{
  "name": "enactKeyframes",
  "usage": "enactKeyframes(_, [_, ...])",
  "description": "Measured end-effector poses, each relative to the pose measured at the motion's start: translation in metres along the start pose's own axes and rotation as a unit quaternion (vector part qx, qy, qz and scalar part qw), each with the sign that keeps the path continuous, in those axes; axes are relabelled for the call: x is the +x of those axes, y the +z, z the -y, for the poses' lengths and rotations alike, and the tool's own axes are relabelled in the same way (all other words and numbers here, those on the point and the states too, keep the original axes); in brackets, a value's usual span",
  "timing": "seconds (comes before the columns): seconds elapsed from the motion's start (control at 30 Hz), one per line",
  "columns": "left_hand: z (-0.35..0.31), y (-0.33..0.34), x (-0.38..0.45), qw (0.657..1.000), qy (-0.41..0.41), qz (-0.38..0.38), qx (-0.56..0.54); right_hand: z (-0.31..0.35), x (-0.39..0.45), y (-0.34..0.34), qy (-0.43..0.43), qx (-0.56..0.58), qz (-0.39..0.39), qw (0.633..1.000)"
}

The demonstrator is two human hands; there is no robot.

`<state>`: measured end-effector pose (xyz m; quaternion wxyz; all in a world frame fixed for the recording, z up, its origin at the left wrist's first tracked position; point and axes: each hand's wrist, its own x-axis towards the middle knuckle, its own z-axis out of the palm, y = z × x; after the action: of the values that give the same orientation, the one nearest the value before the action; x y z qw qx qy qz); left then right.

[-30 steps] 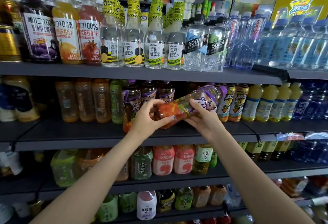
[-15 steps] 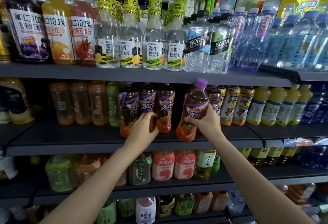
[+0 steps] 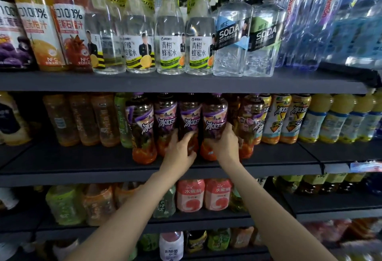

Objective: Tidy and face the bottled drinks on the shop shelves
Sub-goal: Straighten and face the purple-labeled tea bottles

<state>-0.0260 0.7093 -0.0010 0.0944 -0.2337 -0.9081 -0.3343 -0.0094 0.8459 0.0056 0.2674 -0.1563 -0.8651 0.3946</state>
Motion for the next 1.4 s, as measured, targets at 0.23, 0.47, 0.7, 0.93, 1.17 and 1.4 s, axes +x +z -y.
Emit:
enactKeyframes(0.23, [0.008,0.023,0.009,0.998,-0.004,0.043,0.051,-0.027,0.004,0.02,-0.001,-0.063,-0.012,0.998])
enactKeyframes(0.47, [0.029,0.026,0.005,0.994,0.034,0.052,0.095,-0.022,0.056,0.052,0.03,-0.093,0.006,0.995])
enactKeyframes(0.7, [0.03,0.02,0.006,0.986,0.034,0.069,0.15,-0.022,0.108,0.078,0.095,-0.107,0.011,0.99])
enactKeyframes(0.93, [0.027,0.016,0.004,0.983,0.035,0.082,0.159,-0.03,0.052,0.051,-0.059,-0.041,-0.024,0.997])
enactKeyframes(1.17, [0.021,0.016,-0.001,0.981,0.026,0.069,0.182,-0.04,0.021,-0.024,-0.141,-0.041,-0.261,0.954])
enactKeyframes(1.4, [0.02,0.015,-0.001,0.983,0.011,0.084,0.162,-0.057,0.017,-0.024,0.075,-0.004,-0.104,0.992])
